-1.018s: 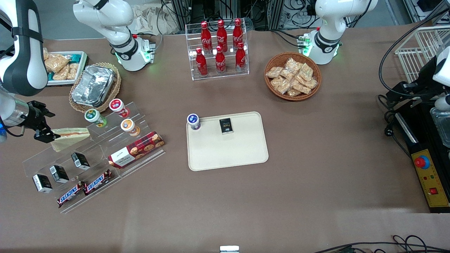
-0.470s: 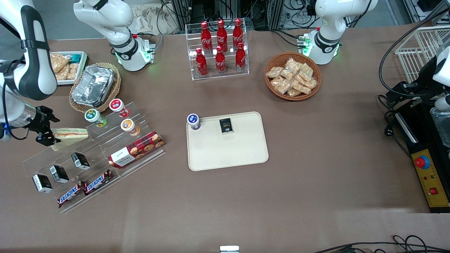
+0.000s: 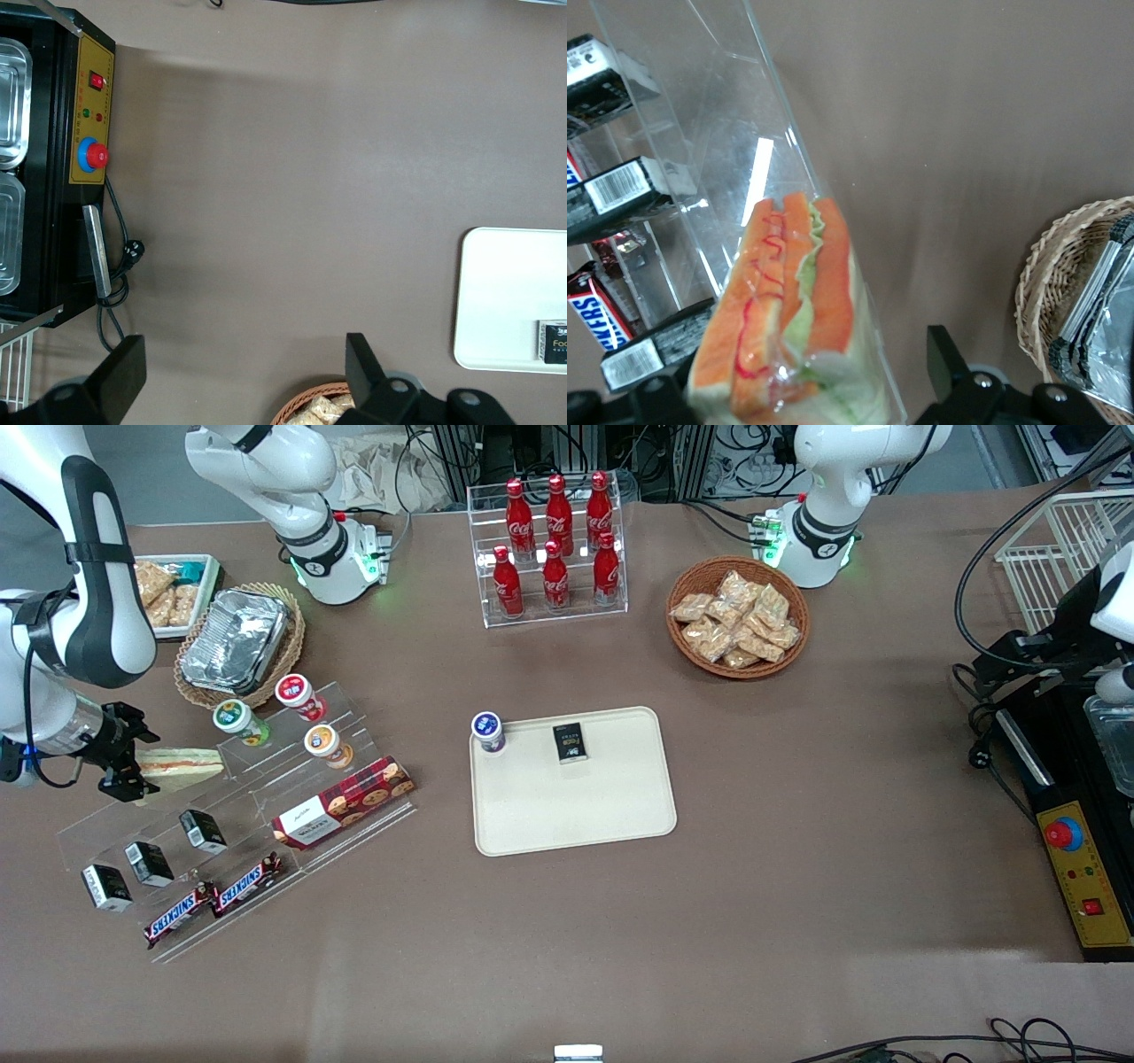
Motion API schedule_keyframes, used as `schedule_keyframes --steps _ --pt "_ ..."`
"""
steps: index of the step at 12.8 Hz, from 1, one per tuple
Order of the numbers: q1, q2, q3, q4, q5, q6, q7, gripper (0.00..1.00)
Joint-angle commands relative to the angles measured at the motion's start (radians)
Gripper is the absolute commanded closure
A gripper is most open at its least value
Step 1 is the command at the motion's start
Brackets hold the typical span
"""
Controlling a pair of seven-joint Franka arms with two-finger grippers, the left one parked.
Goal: Place sandwich on tray
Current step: 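Lower the open right gripper around the wrapped sandwich and close it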
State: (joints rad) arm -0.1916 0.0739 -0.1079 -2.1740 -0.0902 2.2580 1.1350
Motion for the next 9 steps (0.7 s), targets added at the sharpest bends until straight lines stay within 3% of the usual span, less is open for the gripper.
schedule_keyframes --steps 1,2,3,5,6,7,9 --pt "-0.003 0.004 0.007 -0.007 -0.026 0.031 0.025 0.26" --pt "0.001 0.004 0.007 -0.007 -0.026 0.032 0.025 0.40" --pt "0.001 0.004 0.007 -0.006 -0.026 0.038 0.026 0.44" --pt "0.000 -0.006 0.007 0.003 -0.025 0.045 0.025 0.78" --pt "0.000 -0.017 0.007 0.008 -0.025 0.046 0.023 0.87" --pt "0.000 -0.031 0.007 0.016 -0.025 0.046 0.009 0.93" --pt "0.001 -0.063 0.008 0.029 -0.025 0.043 -0.070 0.94"
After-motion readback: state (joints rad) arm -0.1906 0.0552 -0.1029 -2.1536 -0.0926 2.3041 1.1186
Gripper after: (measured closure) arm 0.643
